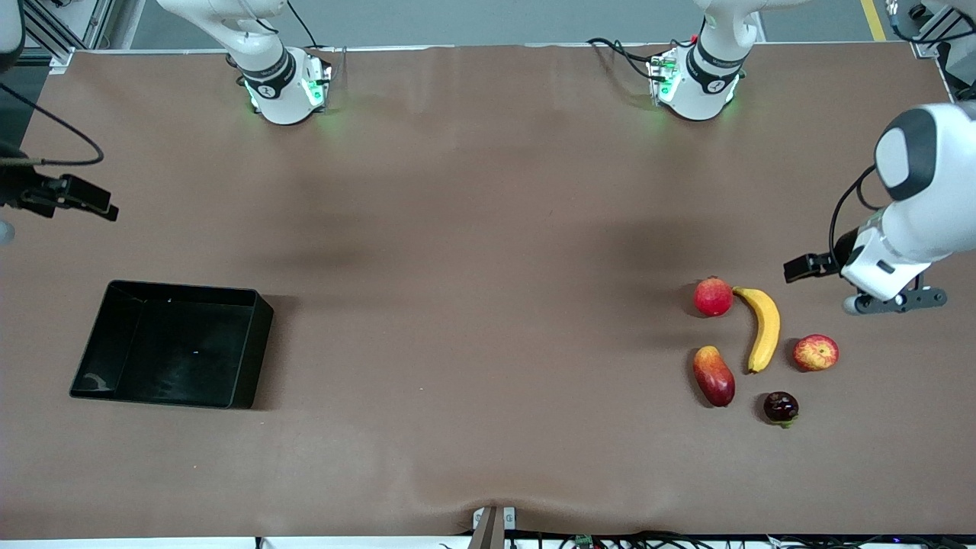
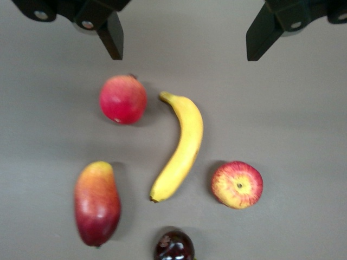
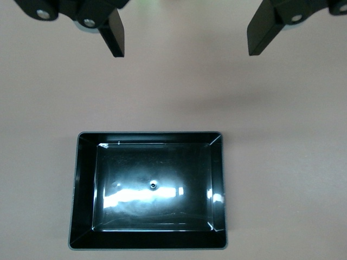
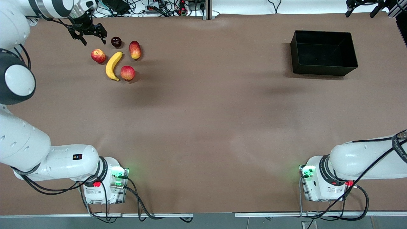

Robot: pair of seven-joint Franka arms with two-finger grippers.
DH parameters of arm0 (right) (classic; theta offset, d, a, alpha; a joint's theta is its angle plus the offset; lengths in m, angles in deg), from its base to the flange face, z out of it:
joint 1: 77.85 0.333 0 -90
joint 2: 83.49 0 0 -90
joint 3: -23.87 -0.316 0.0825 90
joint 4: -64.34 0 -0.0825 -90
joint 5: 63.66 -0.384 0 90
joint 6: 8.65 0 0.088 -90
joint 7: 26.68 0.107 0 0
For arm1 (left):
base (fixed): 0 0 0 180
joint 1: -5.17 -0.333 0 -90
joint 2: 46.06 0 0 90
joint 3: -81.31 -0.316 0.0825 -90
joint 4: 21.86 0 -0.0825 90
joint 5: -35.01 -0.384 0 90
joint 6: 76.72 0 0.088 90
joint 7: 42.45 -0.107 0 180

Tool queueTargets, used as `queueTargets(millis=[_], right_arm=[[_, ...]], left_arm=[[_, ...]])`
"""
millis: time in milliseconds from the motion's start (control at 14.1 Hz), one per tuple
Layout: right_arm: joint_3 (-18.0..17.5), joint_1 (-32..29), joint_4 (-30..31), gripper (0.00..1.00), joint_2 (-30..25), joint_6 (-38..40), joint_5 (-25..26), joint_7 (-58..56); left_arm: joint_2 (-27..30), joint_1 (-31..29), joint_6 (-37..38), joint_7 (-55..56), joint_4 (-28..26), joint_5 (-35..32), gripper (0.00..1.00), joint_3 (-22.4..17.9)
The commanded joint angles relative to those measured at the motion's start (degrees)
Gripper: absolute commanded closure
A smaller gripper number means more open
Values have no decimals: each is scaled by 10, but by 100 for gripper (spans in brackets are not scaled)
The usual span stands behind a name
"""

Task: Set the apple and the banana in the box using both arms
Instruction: 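Reach the left gripper down toward the red-yellow apple, then grasp the apple with the left gripper while the right gripper reaches the box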

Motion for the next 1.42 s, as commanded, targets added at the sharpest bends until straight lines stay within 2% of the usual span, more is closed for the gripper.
queueTargets(millis=[0,212,425,779,1062,1346], right_arm=[[-4,-23,8,0,23,-15,6,-23],[-4,-55,40,0,46,-73,6,-81],[-4,-81,74,0,52,-122,6,-124],[-4,-128,81,0,90,-170,5,-192],[-5,-170,81,0,153,-239,-2,-264],[-6,-196,80,0,228,-321,-9,-292]], left_arm=[[-52,-16,-42,-12,18,-33,0,3],[-96,-26,-92,-53,32,-37,0,1],[-171,-58,-100,-175,102,-34,0,2],[-243,-67,-126,-247,162,-29,0,1],[-287,-80,-165,-270,173,-34,0,1],[-299,-92,-178,-278,171,-31,0,1]])
